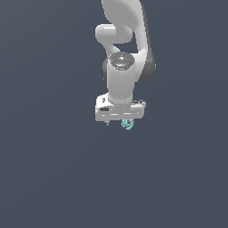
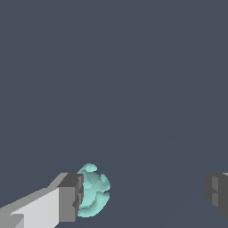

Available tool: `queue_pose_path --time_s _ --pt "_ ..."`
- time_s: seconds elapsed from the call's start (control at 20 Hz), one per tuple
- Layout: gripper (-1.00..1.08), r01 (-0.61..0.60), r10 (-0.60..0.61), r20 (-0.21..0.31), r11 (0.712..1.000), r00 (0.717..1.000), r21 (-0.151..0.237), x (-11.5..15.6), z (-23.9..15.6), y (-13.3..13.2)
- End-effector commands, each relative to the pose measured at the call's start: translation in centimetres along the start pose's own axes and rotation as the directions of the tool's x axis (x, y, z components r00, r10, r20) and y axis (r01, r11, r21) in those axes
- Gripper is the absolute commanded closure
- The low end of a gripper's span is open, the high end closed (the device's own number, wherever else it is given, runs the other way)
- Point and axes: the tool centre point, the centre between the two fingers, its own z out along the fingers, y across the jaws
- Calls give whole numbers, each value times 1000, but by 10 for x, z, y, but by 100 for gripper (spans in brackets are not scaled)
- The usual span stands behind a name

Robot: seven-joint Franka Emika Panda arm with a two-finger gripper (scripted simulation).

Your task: Pick up the object and move it to a goal position.

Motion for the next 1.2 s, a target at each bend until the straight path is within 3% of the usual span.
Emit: queue_pose_path --time_s 0.0,0.45,1.15 --pt "-92 0 0 0 1000 1000 0 0 0 0" --pt "-92 -11 11 22 1000 1000 28 -3 4 -2" --pt "-92 -107 107 24 994 994 21 -12 15 -12"
